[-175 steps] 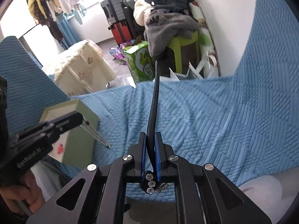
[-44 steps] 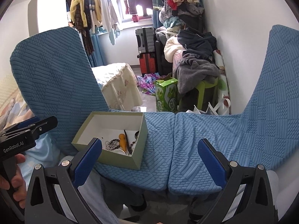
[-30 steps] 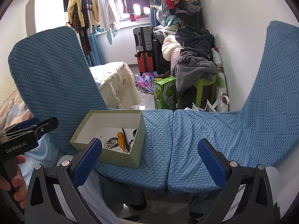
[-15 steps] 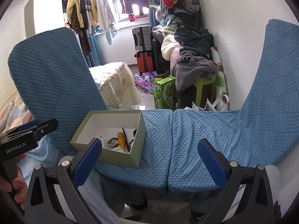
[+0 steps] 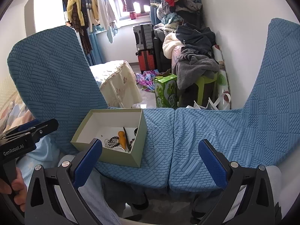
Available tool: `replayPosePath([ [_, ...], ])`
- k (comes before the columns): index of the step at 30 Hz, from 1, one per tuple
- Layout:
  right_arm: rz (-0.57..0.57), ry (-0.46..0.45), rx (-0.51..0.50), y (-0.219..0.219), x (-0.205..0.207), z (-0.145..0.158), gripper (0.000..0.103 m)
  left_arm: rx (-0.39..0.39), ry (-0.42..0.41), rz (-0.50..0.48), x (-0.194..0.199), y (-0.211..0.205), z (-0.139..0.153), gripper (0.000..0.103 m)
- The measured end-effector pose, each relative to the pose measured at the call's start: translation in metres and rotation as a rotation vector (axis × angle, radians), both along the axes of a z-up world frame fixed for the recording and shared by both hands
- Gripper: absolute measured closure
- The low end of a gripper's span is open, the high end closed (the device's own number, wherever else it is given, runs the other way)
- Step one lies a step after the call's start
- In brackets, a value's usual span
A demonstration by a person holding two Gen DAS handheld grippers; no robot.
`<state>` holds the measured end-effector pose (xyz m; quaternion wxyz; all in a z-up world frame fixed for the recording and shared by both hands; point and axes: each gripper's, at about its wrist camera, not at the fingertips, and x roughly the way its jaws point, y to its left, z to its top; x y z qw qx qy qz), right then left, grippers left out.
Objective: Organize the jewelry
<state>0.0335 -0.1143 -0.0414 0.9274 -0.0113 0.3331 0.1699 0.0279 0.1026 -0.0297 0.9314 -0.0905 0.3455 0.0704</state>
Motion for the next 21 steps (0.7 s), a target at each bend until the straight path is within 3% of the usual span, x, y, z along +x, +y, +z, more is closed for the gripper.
replayPosePath([
  [21, 0.018, 0.002, -0.011, 0.001, 0.001, 0.01, 0.0, 0.002, -0.02, 0.012, -0.003, 0.001, 0.014, 0.017],
])
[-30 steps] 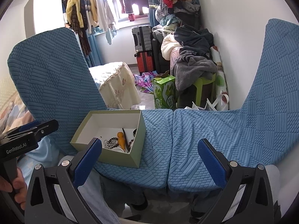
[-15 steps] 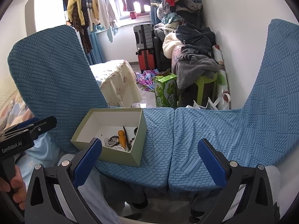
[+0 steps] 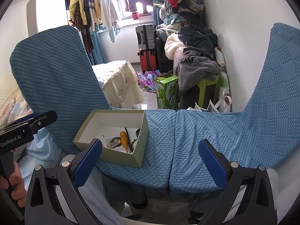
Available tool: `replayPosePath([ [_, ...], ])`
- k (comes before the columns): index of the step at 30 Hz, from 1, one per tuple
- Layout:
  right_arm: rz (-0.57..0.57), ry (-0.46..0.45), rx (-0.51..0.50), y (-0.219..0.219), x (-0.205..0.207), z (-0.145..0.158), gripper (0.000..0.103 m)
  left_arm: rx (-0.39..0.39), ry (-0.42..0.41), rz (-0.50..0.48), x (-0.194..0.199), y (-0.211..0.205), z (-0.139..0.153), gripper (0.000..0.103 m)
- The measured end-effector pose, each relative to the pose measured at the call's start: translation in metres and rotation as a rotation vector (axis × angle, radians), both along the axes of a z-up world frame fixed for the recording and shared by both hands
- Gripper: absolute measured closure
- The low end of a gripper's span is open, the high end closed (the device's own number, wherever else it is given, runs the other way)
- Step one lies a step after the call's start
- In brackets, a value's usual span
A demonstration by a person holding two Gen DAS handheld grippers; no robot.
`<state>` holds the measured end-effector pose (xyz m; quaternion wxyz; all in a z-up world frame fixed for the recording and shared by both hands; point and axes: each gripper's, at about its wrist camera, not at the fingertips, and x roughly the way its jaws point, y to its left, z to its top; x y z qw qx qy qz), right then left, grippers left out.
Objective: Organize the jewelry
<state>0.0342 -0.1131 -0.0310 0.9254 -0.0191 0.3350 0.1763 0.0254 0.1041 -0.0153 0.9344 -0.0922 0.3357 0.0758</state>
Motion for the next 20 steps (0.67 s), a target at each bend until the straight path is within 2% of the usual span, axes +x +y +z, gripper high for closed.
replayPosePath([
  [20, -0.024, -0.012, -0.004, -0.005, -0.01, -0.004, 0.0, -0.006, 0.014, -0.003, -0.012, -0.002, -0.006, 0.017],
])
